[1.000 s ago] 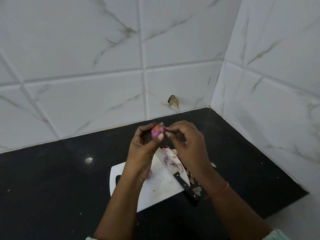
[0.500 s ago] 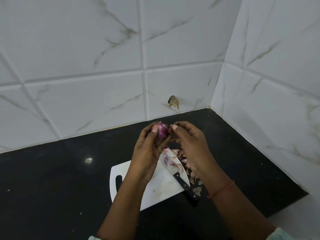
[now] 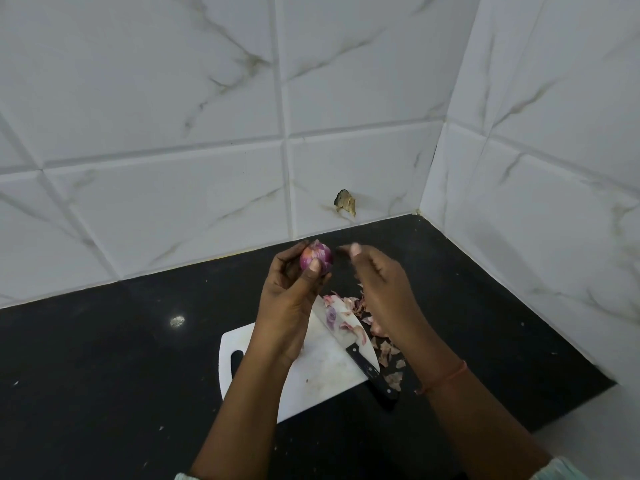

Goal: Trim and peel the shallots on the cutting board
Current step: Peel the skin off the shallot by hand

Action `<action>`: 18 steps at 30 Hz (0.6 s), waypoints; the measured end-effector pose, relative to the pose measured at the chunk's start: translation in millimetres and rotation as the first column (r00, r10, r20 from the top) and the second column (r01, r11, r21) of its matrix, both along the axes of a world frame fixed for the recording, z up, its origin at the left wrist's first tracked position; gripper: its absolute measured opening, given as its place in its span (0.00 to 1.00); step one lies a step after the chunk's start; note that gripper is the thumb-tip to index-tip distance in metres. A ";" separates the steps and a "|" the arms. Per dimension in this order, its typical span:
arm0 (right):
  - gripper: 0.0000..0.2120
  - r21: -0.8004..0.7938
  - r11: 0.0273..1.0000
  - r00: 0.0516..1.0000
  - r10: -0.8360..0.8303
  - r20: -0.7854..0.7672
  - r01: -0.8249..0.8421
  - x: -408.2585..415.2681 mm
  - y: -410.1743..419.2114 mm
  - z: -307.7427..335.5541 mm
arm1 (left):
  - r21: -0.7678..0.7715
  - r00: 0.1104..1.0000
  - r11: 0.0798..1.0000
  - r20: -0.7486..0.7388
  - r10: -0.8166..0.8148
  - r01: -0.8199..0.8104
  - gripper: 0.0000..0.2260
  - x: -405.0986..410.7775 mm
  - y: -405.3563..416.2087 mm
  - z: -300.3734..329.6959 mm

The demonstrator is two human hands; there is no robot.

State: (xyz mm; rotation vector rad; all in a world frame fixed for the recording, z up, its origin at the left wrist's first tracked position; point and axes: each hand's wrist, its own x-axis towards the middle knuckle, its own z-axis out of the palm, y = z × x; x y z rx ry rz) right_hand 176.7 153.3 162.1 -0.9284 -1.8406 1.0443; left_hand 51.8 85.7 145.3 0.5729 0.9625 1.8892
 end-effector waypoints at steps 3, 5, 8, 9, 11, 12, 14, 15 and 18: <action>0.06 0.154 0.987 0.997 -0.038 -0.072 0.049 -2.1 -4.6 -4.1 | 0.005 1.000 1.000 -0.009 -0.007 0.007 0.19 0.2 -0.9 1.1; 0.05 0.187 0.980 0.991 -0.040 -0.127 0.063 -3.3 -7.6 -2.1 | 0.010 1.000 1.000 -0.025 -0.011 0.011 0.19 0.5 -1.8 2.4; 0.06 0.231 0.973 0.990 0.004 -0.140 0.029 -3.5 -9.2 2.9 | 0.022 0.999 1.000 -0.043 -0.009 0.010 0.19 -0.8 -2.6 3.4; 0.07 0.251 0.968 0.991 0.033 -0.128 0.000 -3.7 -9.7 4.4 | 0.031 0.999 0.999 -0.047 -0.011 0.012 0.18 -1.7 -2.4 3.3; 0.10 0.296 0.955 0.994 0.050 -0.099 -0.018 -4.4 -9.4 4.8 | 0.036 0.997 0.999 -0.072 -0.006 0.008 0.18 -3.1 -2.0 2.9; 0.10 0.311 0.950 0.995 0.040 -0.095 -0.008 -4.8 -8.9 4.7 | 0.034 0.996 0.999 -0.085 -0.002 0.005 0.18 -3.3 -1.7 2.8; 0.09 0.333 0.943 0.995 0.009 -0.104 0.026 -5.6 -8.3 4.3 | 0.029 0.994 1.000 -0.107 0.003 0.000 0.19 -3.7 -1.9 2.5; 0.08 0.345 0.938 0.994 -0.003 -0.110 0.041 -6.2 -7.9 4.6 | 0.025 0.993 1.000 -0.122 0.004 -0.001 0.19 -4.0 -2.1 2.5; 0.08 0.352 0.934 0.991 -0.019 -0.134 0.066 -6.9 -6.0 6.7 | 0.003 0.982 1.000 -0.190 0.013 -0.013 0.21 -6.0 -3.2 1.3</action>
